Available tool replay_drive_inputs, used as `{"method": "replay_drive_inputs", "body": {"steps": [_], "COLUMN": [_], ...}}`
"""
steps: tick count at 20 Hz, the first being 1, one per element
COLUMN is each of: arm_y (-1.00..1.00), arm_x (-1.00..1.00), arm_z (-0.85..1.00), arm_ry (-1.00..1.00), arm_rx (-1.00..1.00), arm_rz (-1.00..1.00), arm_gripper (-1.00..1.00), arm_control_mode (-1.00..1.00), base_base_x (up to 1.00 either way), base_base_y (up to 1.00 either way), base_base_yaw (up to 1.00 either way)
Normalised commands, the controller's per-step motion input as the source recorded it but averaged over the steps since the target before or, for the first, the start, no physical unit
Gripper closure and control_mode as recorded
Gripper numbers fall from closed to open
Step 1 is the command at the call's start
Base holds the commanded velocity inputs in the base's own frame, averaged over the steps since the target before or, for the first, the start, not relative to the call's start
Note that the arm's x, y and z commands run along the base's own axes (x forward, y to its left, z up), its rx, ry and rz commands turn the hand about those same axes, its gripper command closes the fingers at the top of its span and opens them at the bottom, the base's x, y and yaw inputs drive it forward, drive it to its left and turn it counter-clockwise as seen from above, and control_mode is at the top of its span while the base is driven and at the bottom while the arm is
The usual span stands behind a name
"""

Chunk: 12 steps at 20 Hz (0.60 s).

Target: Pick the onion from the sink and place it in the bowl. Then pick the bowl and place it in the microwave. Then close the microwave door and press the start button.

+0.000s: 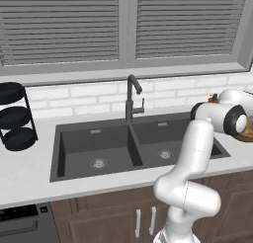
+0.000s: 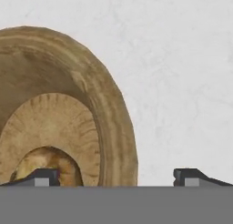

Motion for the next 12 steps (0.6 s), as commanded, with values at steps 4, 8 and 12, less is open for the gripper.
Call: {"method": "replay_drive_inputs", "body": {"steps": [4,8,12], "arm_y": [-0.16,0.0,0.0], "arm_x": [0.1,0.24,0.01], "arm_z": [-0.32,-0.19,-0.17], "arm_ry": [0.0,0.01,0.0], "arm_rx": [0.04,0.02,0.01], "arm_rz": [0.0,0.0,0.0], "arm_gripper": [-1.0,-1.0,1.0], "arm_control_mode": [-1.0,-1.0,-1.0], "base_base_x": [0.0,0.0,0.0], "base_base_y": [0.0,0.0,0.0], "base_base_yaw": [0.0,0.0,0.0]}}
